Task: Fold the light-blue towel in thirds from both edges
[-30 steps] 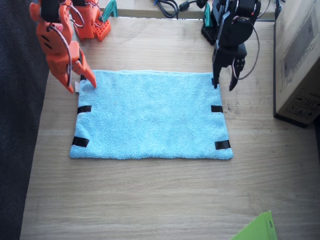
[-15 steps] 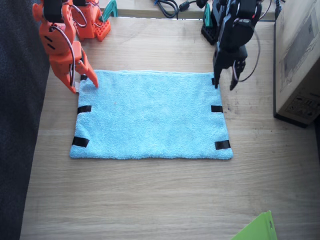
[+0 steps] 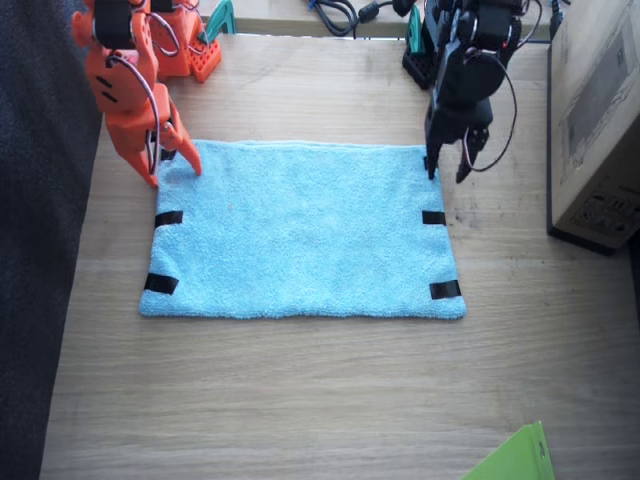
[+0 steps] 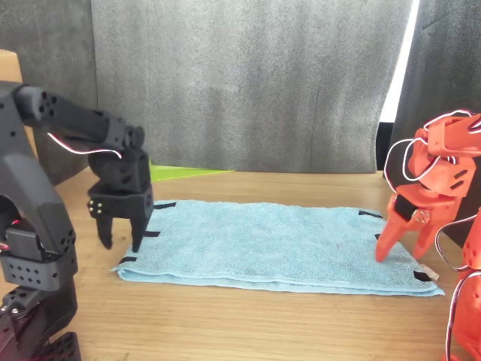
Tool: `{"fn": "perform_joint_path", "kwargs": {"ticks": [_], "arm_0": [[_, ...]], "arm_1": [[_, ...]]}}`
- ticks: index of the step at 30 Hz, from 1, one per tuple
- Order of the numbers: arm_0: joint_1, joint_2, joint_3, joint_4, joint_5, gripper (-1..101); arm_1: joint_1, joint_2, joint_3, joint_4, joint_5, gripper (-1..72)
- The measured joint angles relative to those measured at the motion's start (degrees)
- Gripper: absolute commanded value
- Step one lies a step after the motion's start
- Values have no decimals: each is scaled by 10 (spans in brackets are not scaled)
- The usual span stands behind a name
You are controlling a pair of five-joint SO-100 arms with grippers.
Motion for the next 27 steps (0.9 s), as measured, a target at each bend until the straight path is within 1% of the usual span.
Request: {"fn": "perform_joint_path", "kwargs": {"ticks": [14,17,27], "arm_0": [[10,-43,-33,25,0,271],[10,-60,-46,35,6,271],[3,-127,-109,63,18,263]], "arm_1": [[0,-20,0,-2,-6,381],[0,-29,0,-4,-14,381],[-1,-47,-2,-8,-15,378]]}}
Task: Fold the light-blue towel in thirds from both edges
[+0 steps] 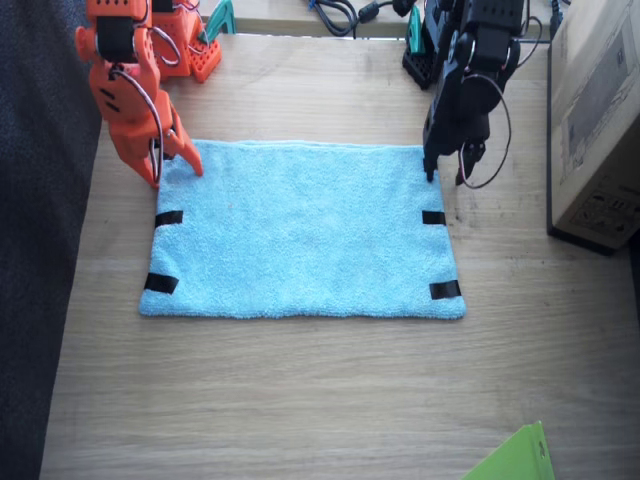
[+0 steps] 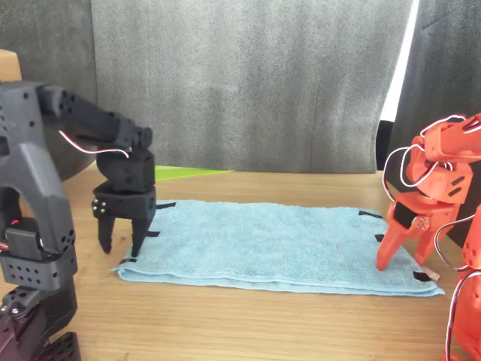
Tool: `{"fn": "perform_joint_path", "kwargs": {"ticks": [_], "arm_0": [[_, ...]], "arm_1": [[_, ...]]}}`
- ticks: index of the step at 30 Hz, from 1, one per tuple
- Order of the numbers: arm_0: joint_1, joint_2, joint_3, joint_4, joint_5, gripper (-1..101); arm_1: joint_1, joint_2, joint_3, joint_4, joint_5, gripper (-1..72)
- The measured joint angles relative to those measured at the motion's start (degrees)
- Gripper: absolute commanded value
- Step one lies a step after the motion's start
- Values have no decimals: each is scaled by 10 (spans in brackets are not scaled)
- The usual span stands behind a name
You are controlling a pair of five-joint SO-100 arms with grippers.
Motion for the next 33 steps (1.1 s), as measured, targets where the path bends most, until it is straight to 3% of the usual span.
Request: {"fn": "perform_joint_path", "kwargs": {"ticks": [6,11,19,22,33], "arm_0": [[0,-11,-15,2,0,259],[0,-11,-15,2,0,194],[0,-11,-15,2,1,41],[-2,-11,-15,2,8,-2],[-18,29,29,-1,11,-2]], "arm_1": [[0,0,0,0,0,374],[1,-8,-6,4,-7,351],[24,-11,-4,12,-8,118],[25,-13,-4,12,-8,96],[33,-14,-5,12,-24,66]]}}
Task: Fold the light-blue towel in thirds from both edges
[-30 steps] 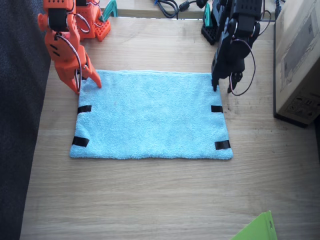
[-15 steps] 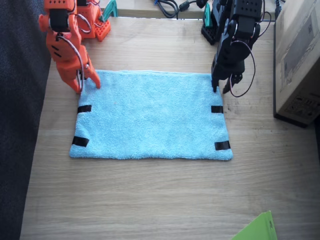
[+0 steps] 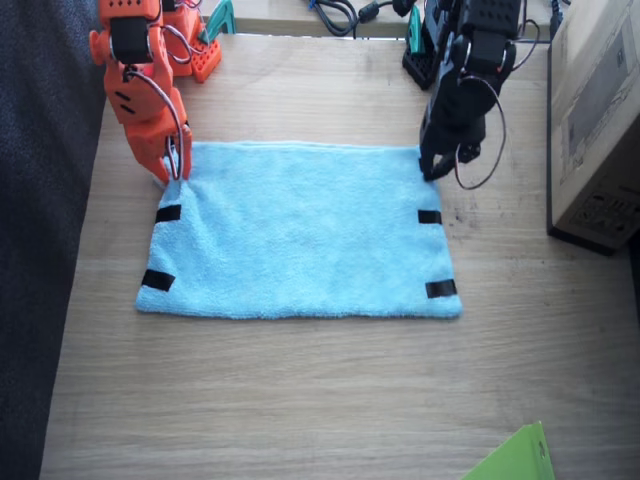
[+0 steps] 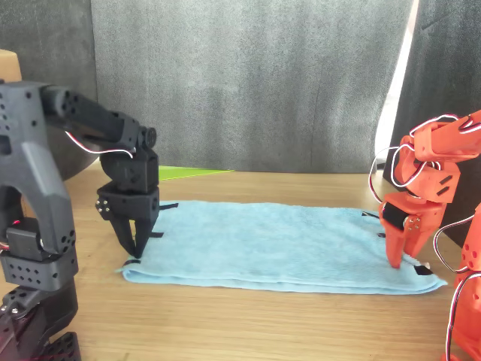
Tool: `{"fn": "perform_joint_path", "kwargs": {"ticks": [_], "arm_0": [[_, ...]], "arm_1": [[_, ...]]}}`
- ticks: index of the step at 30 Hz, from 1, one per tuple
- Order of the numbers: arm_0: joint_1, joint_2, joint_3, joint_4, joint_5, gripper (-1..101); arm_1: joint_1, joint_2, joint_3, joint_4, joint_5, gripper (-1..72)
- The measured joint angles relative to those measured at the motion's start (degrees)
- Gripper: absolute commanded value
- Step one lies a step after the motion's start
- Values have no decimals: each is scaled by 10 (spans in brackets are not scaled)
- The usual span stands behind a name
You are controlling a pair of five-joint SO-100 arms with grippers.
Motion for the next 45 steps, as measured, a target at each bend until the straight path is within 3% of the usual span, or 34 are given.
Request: {"fn": "perform_joint_path", "kwargs": {"ticks": [5,7,12,15,21,28,36,45], "arm_0": [[5,23,18,-4,0,12],[11,23,18,-3,0,164],[37,20,17,0,2,149],[33,20,17,1,2,68],[30,20,17,1,2,226],[29,14,9,11,2,258],[26,127,-4,45,10,279],[4,67,-19,34,8,274]], "arm_1": [[0,0,0,0,0,65],[0,0,0,0,0,65],[0,0,0,0,0,64],[0,0,0,0,0,59],[0,0,0,0,0,58],[0,0,0,0,0,58],[0,0,0,-2,0,58],[5,0,5,-6,4,58]]}}
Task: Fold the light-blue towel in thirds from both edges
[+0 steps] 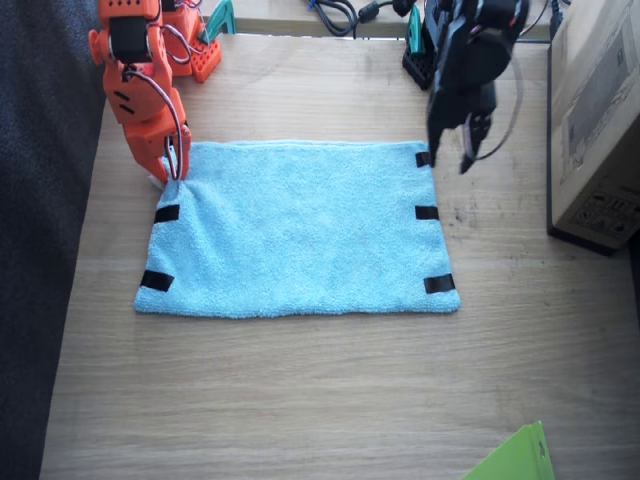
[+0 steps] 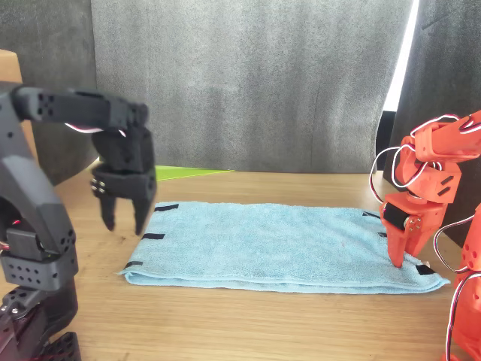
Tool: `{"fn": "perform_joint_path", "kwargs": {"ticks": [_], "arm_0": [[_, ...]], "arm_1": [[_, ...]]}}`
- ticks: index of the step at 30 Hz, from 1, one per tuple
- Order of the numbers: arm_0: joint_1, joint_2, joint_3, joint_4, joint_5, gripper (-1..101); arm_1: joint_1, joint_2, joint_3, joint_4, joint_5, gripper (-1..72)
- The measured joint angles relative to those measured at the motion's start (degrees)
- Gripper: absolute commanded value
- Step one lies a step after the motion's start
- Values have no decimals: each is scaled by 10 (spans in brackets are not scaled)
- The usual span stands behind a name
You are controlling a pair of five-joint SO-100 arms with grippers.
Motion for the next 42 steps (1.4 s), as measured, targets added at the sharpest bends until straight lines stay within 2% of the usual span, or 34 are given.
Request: {"fn": "perform_joint_path", "kwargs": {"ticks": [24,30,42], "arm_0": [[-33,-95,-3,-24,-12,230],[-33,-96,-5,-22,-12,15],[-29,-80,12,-34,-9,-2]], "arm_1": [[2,4,2,0,-8,48],[2,4,2,0,-8,13],[2,2,2,0,-8,4]]}}
